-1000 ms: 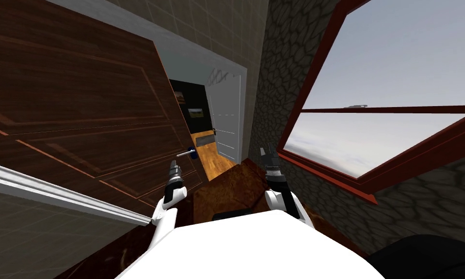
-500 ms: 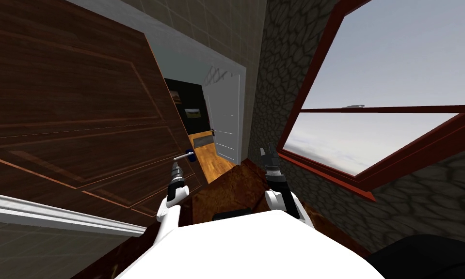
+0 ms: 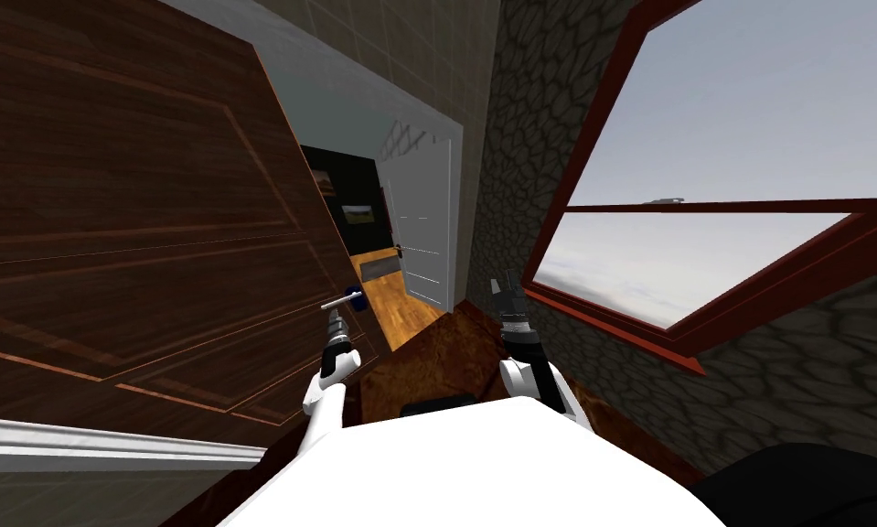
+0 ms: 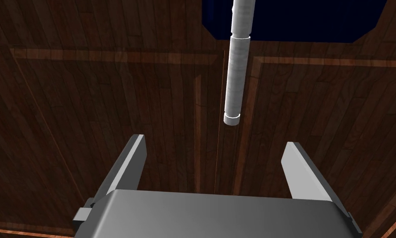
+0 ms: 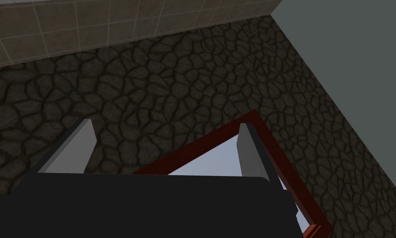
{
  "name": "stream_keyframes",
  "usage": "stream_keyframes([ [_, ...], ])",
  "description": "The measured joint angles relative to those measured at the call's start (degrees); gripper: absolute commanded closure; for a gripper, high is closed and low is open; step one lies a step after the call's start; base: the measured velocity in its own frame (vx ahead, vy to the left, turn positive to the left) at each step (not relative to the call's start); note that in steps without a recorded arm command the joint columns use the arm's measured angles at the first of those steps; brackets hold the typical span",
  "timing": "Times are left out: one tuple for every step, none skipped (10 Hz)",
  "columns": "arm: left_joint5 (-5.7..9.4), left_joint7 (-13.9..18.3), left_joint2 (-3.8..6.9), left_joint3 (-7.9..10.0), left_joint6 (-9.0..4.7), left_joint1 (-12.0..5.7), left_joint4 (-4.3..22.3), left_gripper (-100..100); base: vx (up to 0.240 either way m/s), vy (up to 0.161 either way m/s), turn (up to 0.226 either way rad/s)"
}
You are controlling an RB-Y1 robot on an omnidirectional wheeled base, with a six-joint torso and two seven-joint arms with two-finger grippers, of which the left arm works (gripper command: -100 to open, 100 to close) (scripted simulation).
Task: Push the door open
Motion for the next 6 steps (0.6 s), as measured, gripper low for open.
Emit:
stream_keyframes([
  [-0.03,-0.18,-0.36,0.62,0.35,-0.59,0.69,-100,0.067,0.061,-0.062],
  [-0.05,-0.37,-0.63,1.16,0.68,-1.09,1.42,-100,0.044,0.052,-0.047],
  [-0.05,-0.56,-0.78,1.67,0.51,-1.68,2.69,-100,0.019,0.023,-0.011],
  [-0.06,-0.61,-0.8,1.73,0.44,-1.75,2.85,-100,0.09,0.063,-0.01],
  [-0.05,-0.54,-0.28,1.66,0.78,-1.38,2.13,-100,0.158,0.094,-0.02],
  [0.01,-0.5,0.53,1.77,0.83,-1.62,2.52,-100,0.169,0.121,-0.019],
])
